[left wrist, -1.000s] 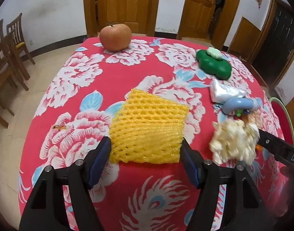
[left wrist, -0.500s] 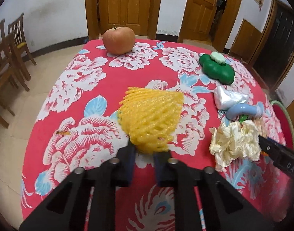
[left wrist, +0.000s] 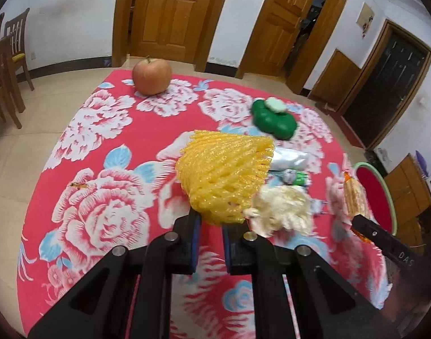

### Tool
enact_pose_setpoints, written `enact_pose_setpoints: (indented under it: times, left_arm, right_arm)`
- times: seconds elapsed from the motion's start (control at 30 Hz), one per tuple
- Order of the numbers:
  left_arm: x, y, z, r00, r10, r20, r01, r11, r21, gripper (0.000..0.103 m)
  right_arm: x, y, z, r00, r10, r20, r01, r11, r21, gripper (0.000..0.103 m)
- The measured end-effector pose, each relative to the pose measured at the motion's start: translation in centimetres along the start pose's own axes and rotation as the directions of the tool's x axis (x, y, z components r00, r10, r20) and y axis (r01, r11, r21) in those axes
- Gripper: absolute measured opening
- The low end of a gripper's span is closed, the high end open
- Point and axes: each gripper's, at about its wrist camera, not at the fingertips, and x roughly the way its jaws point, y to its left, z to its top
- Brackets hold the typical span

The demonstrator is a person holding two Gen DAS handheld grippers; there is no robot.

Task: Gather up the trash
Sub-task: 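Carry both items over the red bucket and open both tools to drop them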

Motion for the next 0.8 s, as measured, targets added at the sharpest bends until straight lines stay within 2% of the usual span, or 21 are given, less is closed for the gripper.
enact_pose_setpoints:
  times: [0.3, 0.8]
  left_arm:
    - [-1.8, -4.2, 0.1, 0.998, -0.058, 0.016, 0.057, 0.996, 0.066, 0.012]
    - [0.2, -13.4, -0.3, 0.995, -0.095, -0.032, 0.100, 0.972, 0.211, 0.012]
  right_arm:
    - [-3.7, -2.8, -0.3, 0.998, -0.016, 0.066, 0.013, 0.999, 0.044, 0.042]
    - [-7.3, -10.7, 0.0, 0.988, -0.083, 0.133, 0.059, 0.983, 0.172, 0.042]
